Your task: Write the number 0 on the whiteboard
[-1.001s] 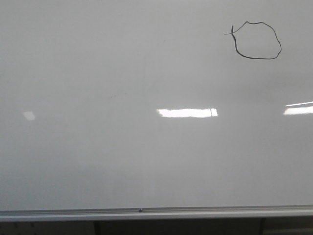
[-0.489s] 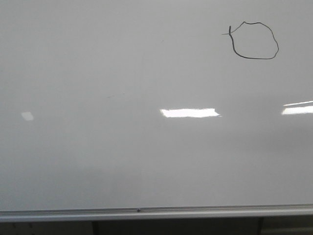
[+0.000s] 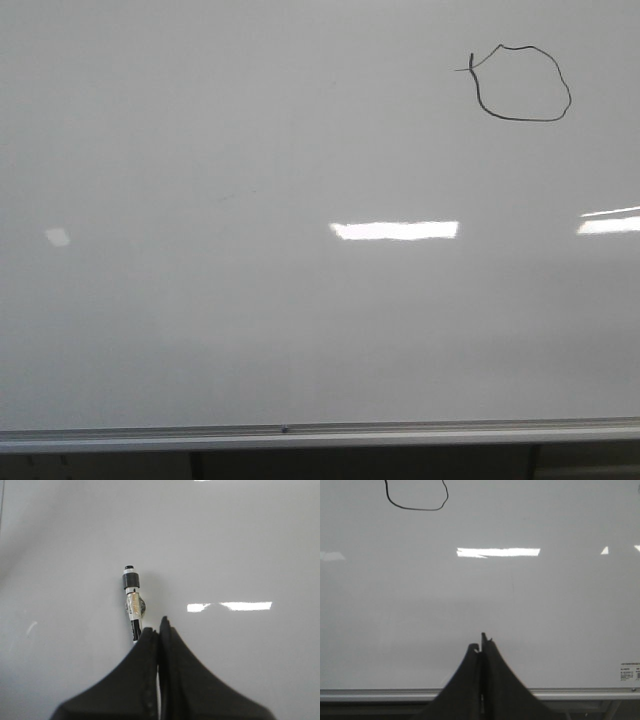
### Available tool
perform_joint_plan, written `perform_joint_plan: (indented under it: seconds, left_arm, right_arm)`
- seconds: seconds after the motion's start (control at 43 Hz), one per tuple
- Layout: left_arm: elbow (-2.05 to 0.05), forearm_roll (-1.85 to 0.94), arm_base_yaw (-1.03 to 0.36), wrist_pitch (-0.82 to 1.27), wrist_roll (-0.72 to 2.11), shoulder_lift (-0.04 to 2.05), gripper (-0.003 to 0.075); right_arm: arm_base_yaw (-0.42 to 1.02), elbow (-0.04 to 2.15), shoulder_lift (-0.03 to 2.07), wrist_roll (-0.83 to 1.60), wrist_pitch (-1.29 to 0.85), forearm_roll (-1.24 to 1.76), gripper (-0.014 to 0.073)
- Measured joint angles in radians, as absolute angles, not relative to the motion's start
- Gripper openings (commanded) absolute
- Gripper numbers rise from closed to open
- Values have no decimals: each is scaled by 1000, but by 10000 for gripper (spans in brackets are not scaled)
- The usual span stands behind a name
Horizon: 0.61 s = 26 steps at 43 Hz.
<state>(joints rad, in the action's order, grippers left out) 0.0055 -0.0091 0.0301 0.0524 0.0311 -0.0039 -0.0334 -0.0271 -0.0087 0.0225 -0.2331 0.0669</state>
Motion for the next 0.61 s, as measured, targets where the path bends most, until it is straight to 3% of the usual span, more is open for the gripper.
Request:
perform_joint_plan:
  seconds: [0.605]
  left_arm:
    - [5, -9, 30, 52, 31, -4, -19]
  right_arm:
    - [-33, -27, -9, 21, -255, 65, -68]
